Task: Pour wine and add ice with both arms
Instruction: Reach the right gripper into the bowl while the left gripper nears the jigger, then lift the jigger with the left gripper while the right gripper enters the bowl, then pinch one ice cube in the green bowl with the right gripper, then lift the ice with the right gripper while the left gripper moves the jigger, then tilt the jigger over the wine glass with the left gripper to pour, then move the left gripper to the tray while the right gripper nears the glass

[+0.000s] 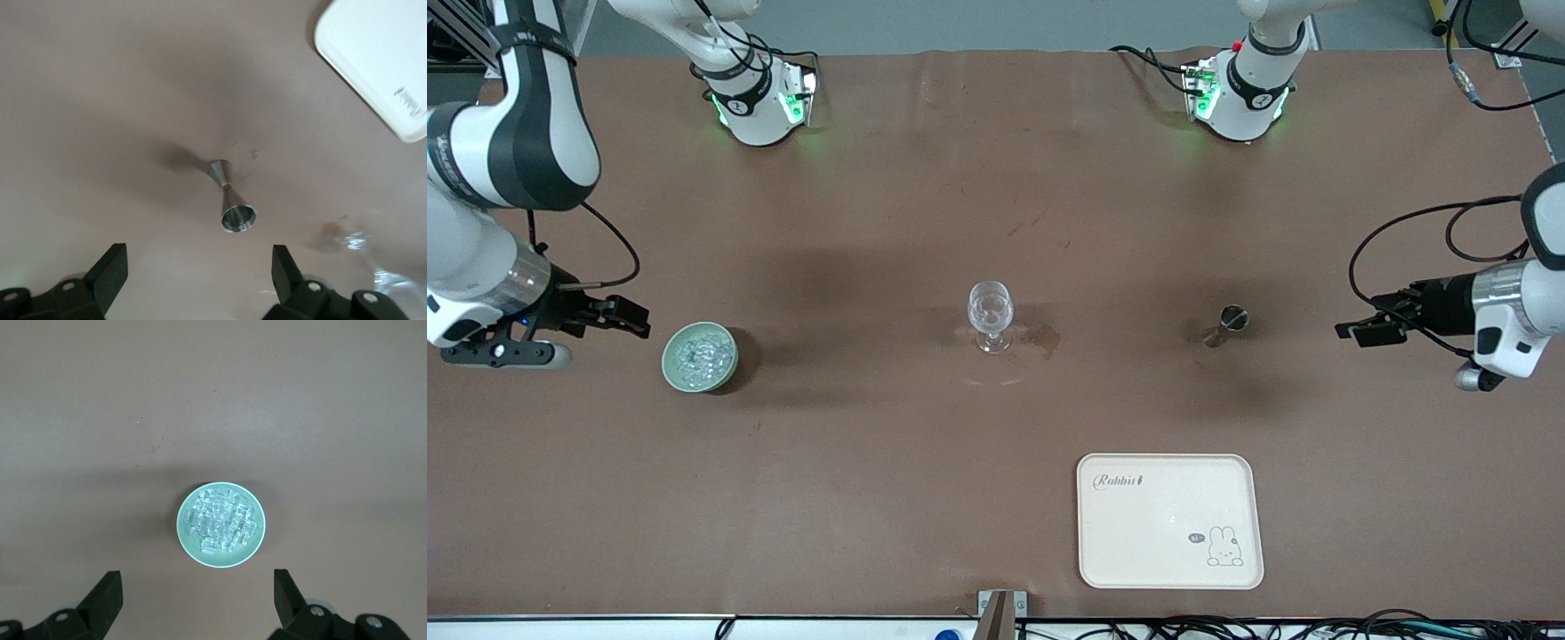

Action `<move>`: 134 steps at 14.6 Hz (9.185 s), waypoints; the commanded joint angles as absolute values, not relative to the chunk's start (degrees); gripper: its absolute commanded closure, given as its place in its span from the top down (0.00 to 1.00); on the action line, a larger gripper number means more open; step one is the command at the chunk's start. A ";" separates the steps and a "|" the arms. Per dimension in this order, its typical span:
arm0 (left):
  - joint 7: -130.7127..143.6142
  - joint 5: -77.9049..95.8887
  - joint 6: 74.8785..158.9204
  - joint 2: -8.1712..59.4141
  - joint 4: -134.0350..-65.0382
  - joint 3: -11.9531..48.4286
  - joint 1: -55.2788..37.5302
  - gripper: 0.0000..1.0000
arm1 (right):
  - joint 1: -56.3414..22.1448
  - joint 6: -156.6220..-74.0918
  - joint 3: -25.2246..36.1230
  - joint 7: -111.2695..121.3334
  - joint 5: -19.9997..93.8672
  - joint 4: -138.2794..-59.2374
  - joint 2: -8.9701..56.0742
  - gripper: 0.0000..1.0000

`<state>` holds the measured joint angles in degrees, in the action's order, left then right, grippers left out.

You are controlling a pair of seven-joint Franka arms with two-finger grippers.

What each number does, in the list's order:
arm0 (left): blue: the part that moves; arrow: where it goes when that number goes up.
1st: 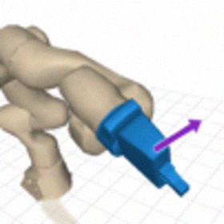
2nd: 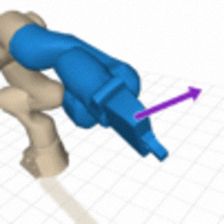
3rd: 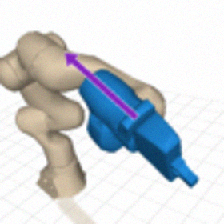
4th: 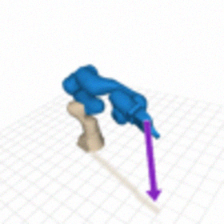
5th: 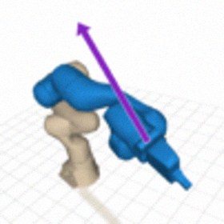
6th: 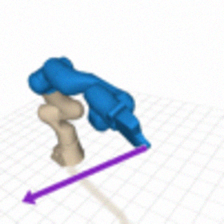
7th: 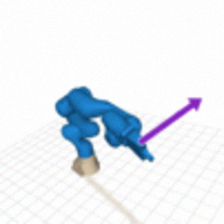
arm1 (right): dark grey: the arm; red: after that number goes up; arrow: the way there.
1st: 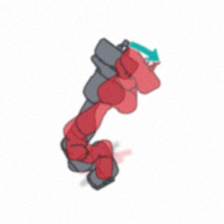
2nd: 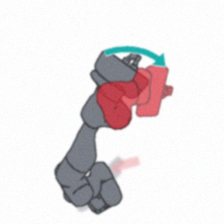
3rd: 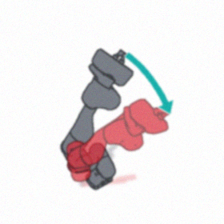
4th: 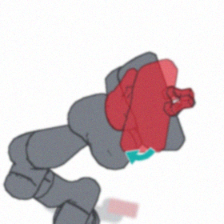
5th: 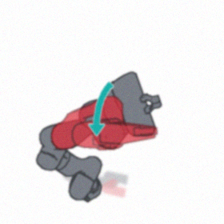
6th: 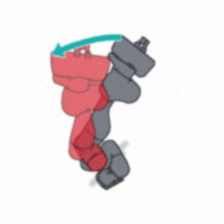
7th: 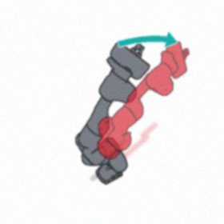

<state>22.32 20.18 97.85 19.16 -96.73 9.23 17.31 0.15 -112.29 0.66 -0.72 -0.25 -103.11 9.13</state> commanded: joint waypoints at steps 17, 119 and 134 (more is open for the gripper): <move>31.99 47.28 94.75 41.13 -100.46 9.93 25.14 0.87 | 2.64 -130.95 0.35 3.87 0.62 -113.55 20.38 1.00; 99.86 22.93 137.46 27.68 -102.22 41.74 2.90 0.01 | 0.18 -85.69 0.09 0.62 0.88 -88.68 0.09 0.10; 81.83 40.78 134.30 40.76 -86.68 43.59 14.49 0.01 | -2.98 -87.18 -0.18 -0.61 3.33 -88.77 0.35 0.10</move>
<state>83.14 39.28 135.63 35.43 -92.74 42.56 13.04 -1.57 -86.15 -0.23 -0.14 1.17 -87.93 0.94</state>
